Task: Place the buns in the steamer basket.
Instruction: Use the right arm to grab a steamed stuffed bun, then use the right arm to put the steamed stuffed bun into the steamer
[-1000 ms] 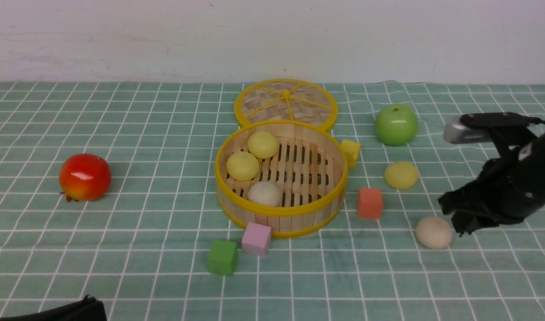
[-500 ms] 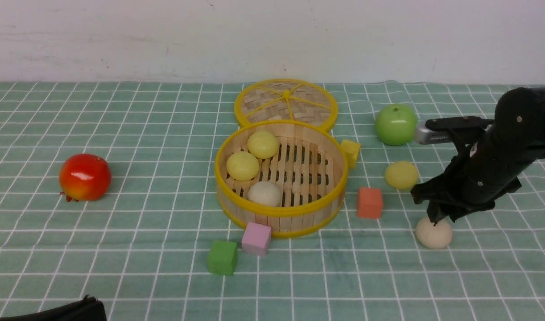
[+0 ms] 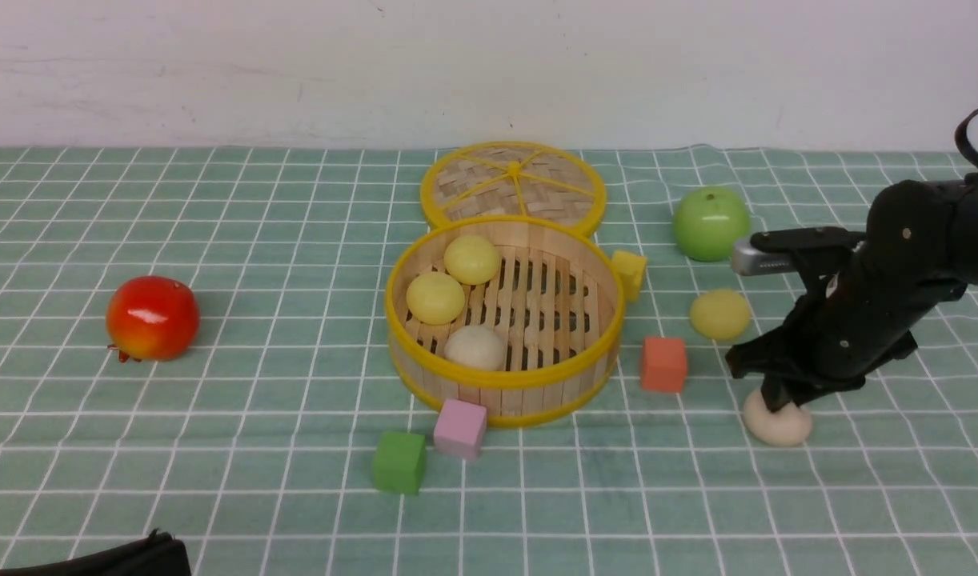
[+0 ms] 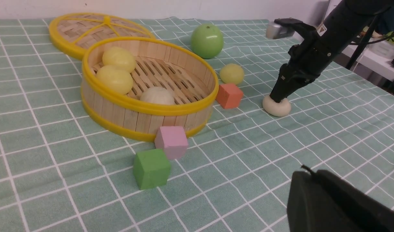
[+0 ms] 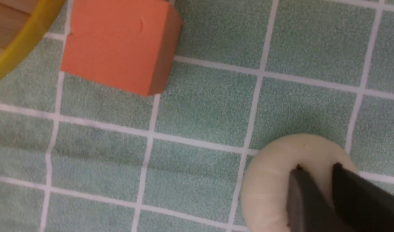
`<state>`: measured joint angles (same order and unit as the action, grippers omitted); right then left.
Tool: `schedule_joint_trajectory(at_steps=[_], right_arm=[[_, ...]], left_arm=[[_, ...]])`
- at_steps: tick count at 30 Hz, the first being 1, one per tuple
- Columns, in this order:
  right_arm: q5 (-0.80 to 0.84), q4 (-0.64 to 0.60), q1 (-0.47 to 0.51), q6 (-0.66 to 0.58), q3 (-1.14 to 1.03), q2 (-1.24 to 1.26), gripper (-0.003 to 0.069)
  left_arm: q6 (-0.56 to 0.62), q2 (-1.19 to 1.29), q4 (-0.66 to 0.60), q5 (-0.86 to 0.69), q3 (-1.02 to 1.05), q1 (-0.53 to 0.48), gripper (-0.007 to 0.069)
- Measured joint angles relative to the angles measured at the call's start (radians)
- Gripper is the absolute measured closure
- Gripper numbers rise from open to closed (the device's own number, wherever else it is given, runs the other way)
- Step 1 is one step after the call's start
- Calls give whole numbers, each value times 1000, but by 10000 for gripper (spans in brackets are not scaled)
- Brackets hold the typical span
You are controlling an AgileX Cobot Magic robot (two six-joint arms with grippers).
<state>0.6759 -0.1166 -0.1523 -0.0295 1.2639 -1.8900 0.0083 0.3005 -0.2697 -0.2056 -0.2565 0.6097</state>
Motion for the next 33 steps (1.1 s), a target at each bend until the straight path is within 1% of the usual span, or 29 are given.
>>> schedule_joint_trajectory(at_steps=[2,4,8,11,13,14,17,19,20,24,29,33], right_arm=[[11,-2,0,-26,0,5,631],[28,-12,0,-38,0,21,651],[55,-40,-21,-48,13,96,652],[28,-70,-80,-65,52,166,652],[-28,-109,-144,-91,97,184,650],[-34,-109,-144,-92,101,184,650],[-150,-155,-222,-124,161,123,648],[-204,-165,-246,-138,187,77,648],[-245,-168,-261,-145,220,16,648],[-311,-178,-275,-150,319,-132,648],[-350,-179,-275,-152,408,-239,640],[-379,-178,-276,-152,461,-313,605]], left_arm=[[0,0,0,0,0,0,618],[0,0,0,0,0,0,618],[0,0,0,0,0,0,617],[0,0,0,0,0,0,614],[0,0,0,0,0,0,612],[0,0,0,0,0,0,612],[0,0,0,0,0,0,608],[0,0,0,0,0,0,606],[0,0,0,0,0,0,606],[0,0,0,0,0,0,605],[0,0,0,0,0,0,604],[-1,0,0,0,0,0,601]])
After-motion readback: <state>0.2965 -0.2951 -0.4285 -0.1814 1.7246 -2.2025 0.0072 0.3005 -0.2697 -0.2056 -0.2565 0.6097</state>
